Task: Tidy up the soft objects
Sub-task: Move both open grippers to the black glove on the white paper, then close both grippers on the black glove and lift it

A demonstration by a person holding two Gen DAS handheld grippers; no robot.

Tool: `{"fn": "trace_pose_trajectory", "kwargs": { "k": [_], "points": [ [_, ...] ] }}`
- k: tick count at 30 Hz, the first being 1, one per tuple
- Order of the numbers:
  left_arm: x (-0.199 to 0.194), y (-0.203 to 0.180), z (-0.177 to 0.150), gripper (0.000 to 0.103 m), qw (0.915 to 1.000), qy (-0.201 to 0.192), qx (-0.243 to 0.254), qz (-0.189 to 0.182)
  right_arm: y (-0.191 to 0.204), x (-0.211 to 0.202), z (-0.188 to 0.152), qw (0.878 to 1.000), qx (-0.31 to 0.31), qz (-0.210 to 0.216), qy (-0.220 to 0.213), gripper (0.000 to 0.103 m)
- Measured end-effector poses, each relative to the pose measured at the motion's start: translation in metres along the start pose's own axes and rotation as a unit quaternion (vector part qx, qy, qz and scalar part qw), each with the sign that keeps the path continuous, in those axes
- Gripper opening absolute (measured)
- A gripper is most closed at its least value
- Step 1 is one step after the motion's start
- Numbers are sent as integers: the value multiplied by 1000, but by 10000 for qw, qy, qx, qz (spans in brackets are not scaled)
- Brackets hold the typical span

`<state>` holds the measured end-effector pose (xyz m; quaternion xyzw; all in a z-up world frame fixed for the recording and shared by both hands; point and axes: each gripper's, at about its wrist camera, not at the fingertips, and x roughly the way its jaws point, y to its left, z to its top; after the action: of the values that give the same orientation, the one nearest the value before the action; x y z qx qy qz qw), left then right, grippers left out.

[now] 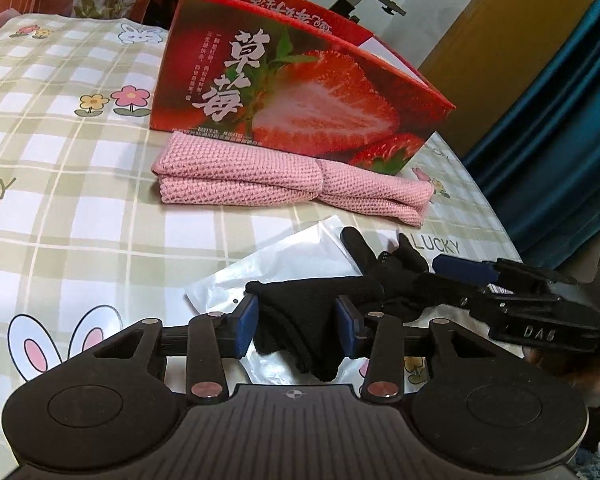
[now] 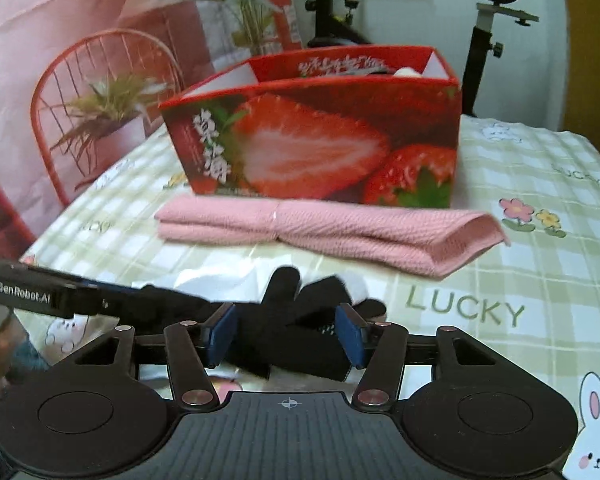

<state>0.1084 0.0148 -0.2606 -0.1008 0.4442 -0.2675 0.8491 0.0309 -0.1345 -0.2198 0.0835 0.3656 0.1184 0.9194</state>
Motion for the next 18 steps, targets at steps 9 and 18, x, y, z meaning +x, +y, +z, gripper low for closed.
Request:
{"fn": "trace_pose_trajectory", "kwargs": {
  "k": [9,18],
  "points": [
    [7,0,-2,45,9999,97,-14,-87,-7,9,-10,9994,279,35,215,53],
    [4,-3,-3,27,9996,-24,125,-244,-5,11,-10,9983,403,344,240,24]
  ]
}}
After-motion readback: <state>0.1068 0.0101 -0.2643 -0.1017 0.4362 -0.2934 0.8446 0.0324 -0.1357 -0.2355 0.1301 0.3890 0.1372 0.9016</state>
